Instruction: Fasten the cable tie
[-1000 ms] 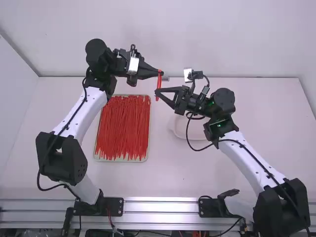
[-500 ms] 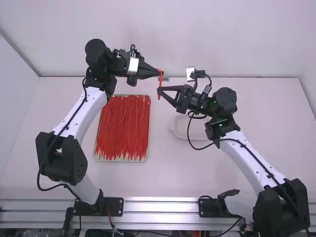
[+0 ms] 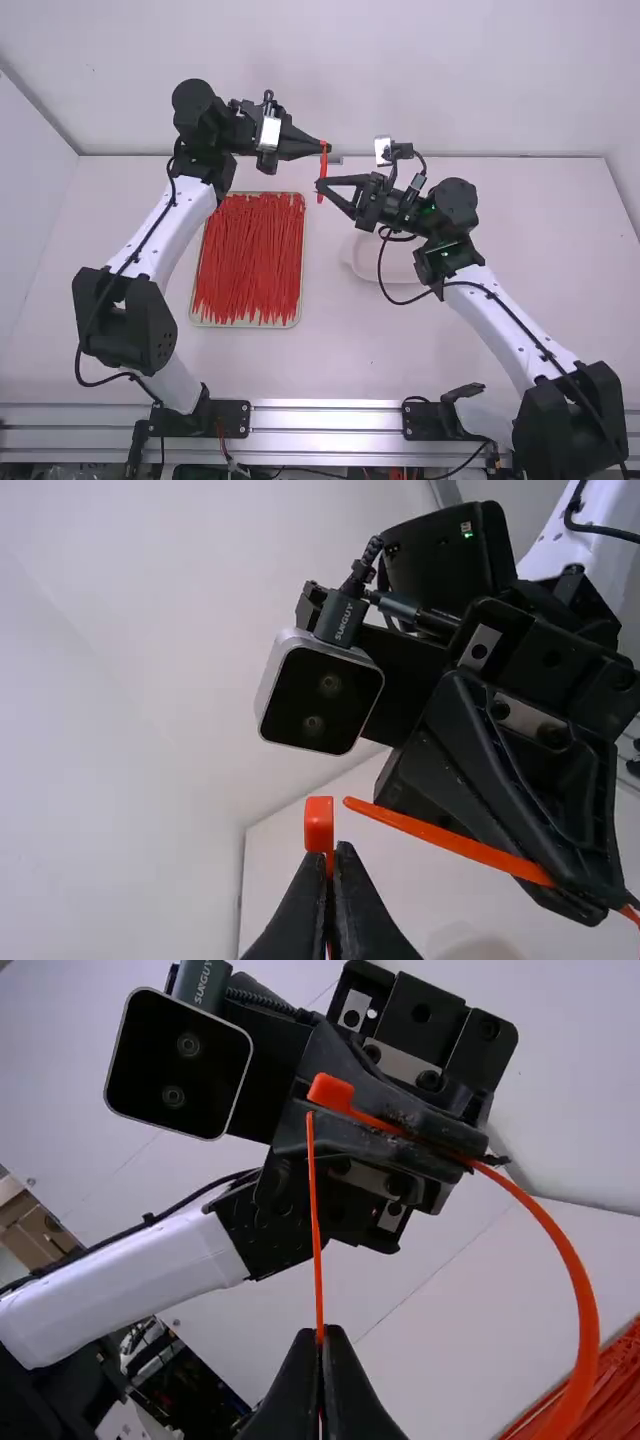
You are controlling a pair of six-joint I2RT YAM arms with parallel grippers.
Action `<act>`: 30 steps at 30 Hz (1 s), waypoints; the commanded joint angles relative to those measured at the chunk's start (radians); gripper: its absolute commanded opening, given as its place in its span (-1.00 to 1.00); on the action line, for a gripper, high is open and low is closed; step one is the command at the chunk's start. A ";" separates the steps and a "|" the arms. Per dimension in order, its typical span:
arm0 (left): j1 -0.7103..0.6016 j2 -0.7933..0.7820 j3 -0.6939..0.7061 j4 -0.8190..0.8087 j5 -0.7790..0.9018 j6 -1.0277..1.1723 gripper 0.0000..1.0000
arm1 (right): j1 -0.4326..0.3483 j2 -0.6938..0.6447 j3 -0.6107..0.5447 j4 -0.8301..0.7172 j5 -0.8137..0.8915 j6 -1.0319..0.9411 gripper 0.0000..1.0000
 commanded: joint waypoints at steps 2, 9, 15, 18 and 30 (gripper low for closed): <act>-0.018 -0.001 0.016 0.012 0.018 0.004 -0.97 | -0.002 -0.010 -0.005 0.003 0.002 -0.002 -1.00; -0.029 -0.001 0.016 0.027 0.016 0.004 -0.96 | -0.002 -0.010 -0.005 0.003 0.001 -0.001 -1.00; -0.025 -0.001 0.016 0.020 0.018 0.002 -0.96 | -0.002 -0.010 -0.005 0.003 -0.001 0.002 -1.00; -0.009 -0.001 0.016 0.021 0.018 0.000 -0.96 | -0.010 -0.010 -0.006 0.003 -0.008 0.003 -1.00; -0.007 -0.001 0.016 0.020 0.021 -0.004 -0.96 | -0.010 -0.010 -0.006 0.003 0.002 0.007 -1.00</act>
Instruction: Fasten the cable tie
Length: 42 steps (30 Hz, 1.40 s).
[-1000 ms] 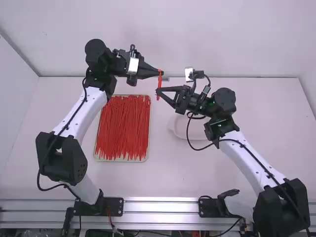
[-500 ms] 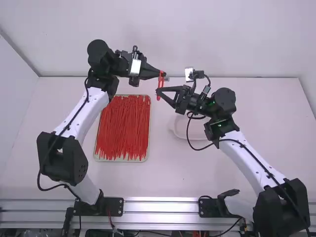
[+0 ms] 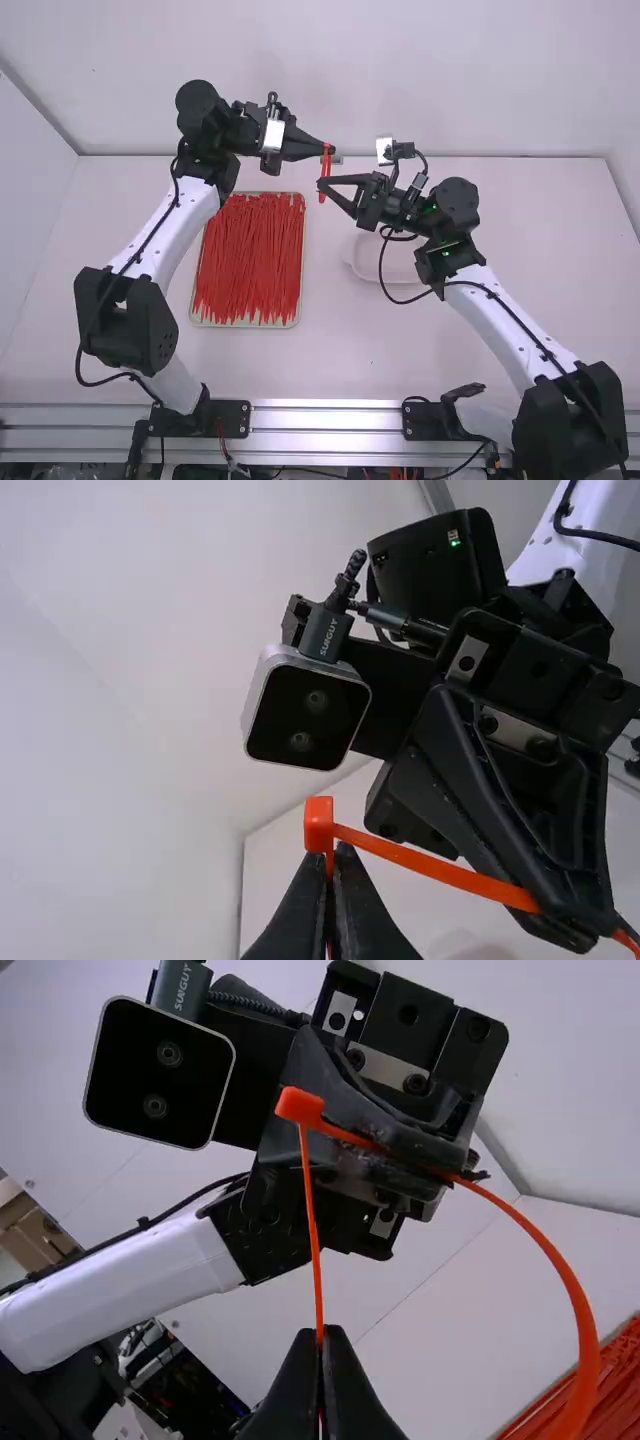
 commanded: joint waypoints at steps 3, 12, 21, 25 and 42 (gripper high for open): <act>0.006 -0.001 0.016 -0.005 0.021 -0.004 -0.96 | -0.004 -0.010 -0.005 0.013 0.004 0.004 -1.00; 0.001 -0.001 0.016 -0.026 0.021 0.005 -0.97 | -0.002 -0.010 -0.005 0.042 0.027 0.029 -1.00; 0.004 -0.001 0.016 -0.027 0.021 0.004 -0.97 | -0.004 -0.010 -0.005 0.072 0.030 0.030 -1.00; -0.003 -0.001 0.016 -0.026 0.021 0.004 -0.96 | -0.011 -0.010 -0.005 0.103 0.026 0.067 -1.00; -0.039 -0.001 0.016 -0.012 0.021 0.063 -0.97 | -0.033 -0.012 0.001 0.124 0.027 0.109 -1.00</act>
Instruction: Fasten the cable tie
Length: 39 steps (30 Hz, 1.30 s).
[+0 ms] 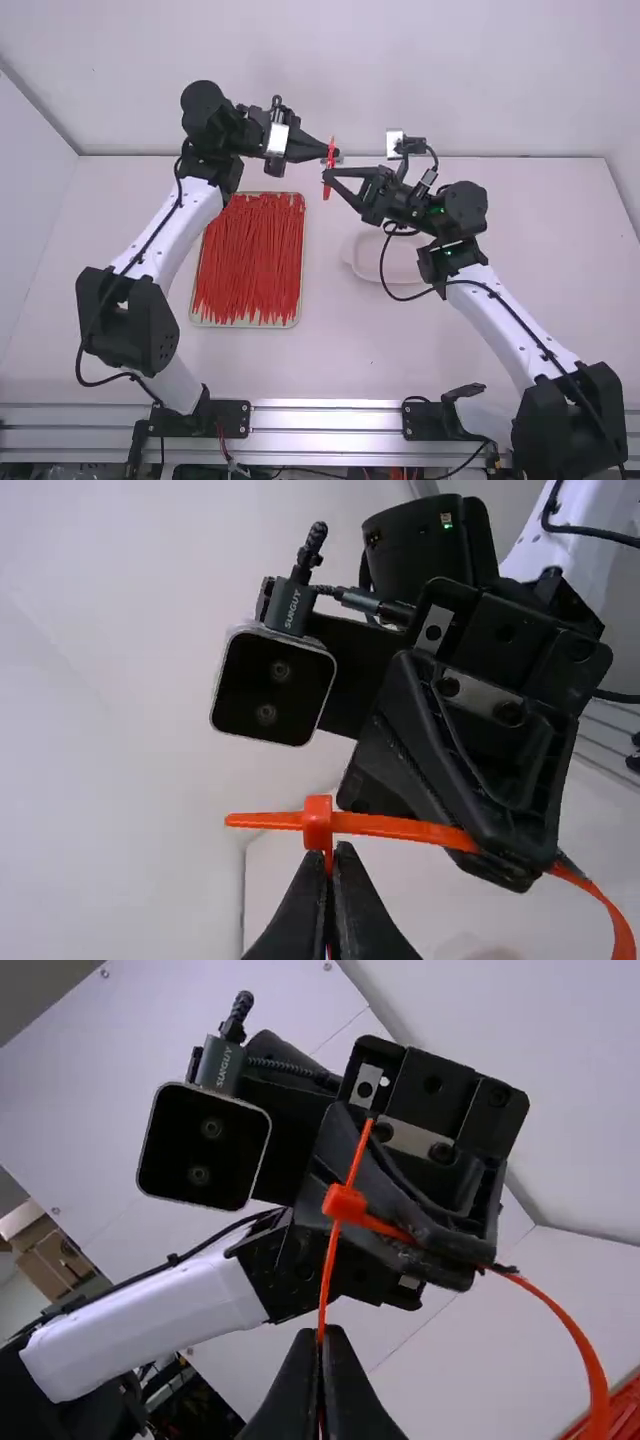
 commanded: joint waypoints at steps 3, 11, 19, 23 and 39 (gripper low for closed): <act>-0.013 -0.001 0.015 -0.010 0.022 0.037 -0.97 | -0.024 -0.011 0.016 0.006 -0.002 0.030 -1.00; -0.016 -0.001 -0.056 0.174 0.021 0.025 -0.97 | -0.034 -0.012 0.030 0.007 -0.012 0.053 -1.00; -0.020 -0.001 -0.138 0.458 0.021 -0.108 -0.97 | -0.059 -0.011 0.029 0.017 -0.005 0.082 -1.00; -0.015 -0.001 -0.166 0.563 0.021 -0.174 -0.97 | -0.059 -0.012 0.031 0.033 0.015 0.088 -1.00; -0.027 -0.001 -0.232 0.893 0.022 -0.447 -0.97 | -0.039 -0.011 0.071 0.005 0.043 0.084 -1.00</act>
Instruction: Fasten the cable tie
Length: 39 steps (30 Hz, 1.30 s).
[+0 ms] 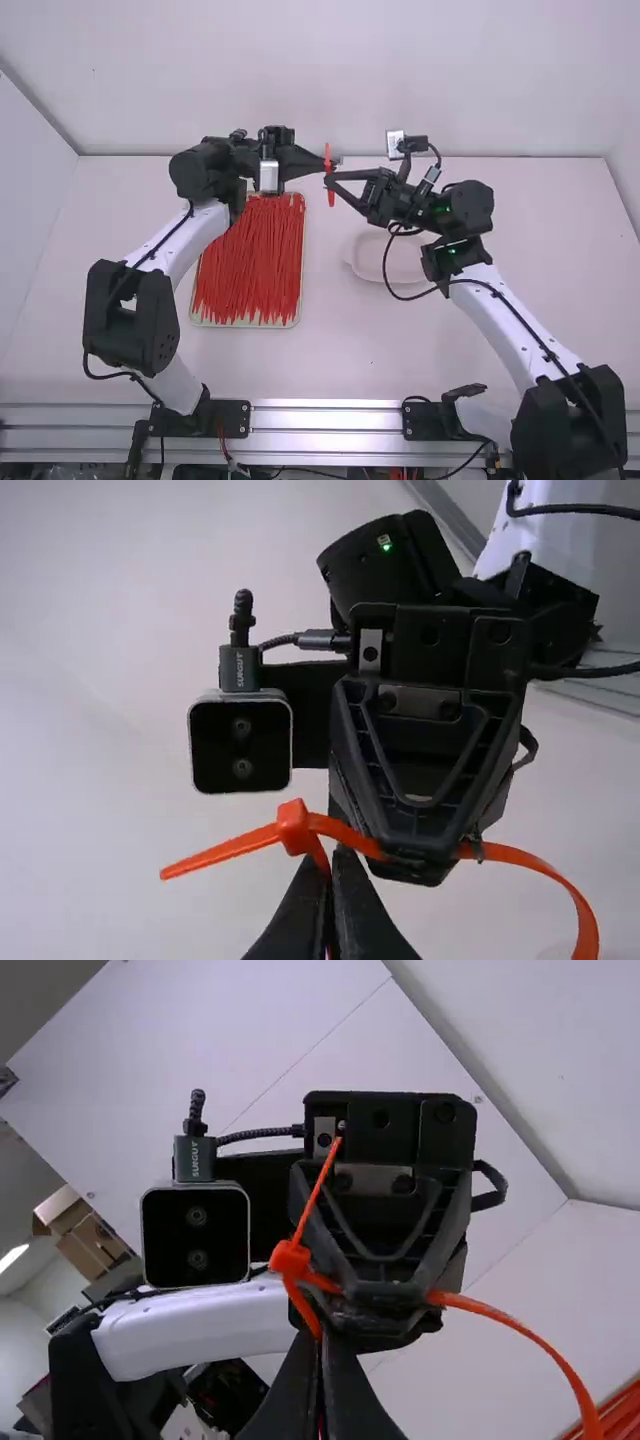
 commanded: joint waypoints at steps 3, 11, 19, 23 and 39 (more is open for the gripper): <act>-0.022 -0.001 -0.020 -0.005 0.103 -0.032 -0.97 | -0.015 -0.009 0.065 0.000 0.128 0.008 -1.00; -0.021 -0.001 -0.046 0.027 0.103 -0.025 -0.97 | -0.015 -0.008 0.067 0.004 0.128 0.010 -1.00; -0.019 -0.001 -0.053 0.021 0.103 -0.029 -0.97 | -0.015 -0.008 0.082 0.003 0.142 0.010 -1.00; -0.027 -0.001 -0.053 0.022 0.103 -0.032 -0.97 | -0.017 -0.008 0.083 0.003 0.160 0.006 -1.00; 0.009 -0.001 -0.023 -0.068 0.102 -0.332 -0.97 | -0.113 -0.008 0.079 0.002 0.018 -0.028 0.16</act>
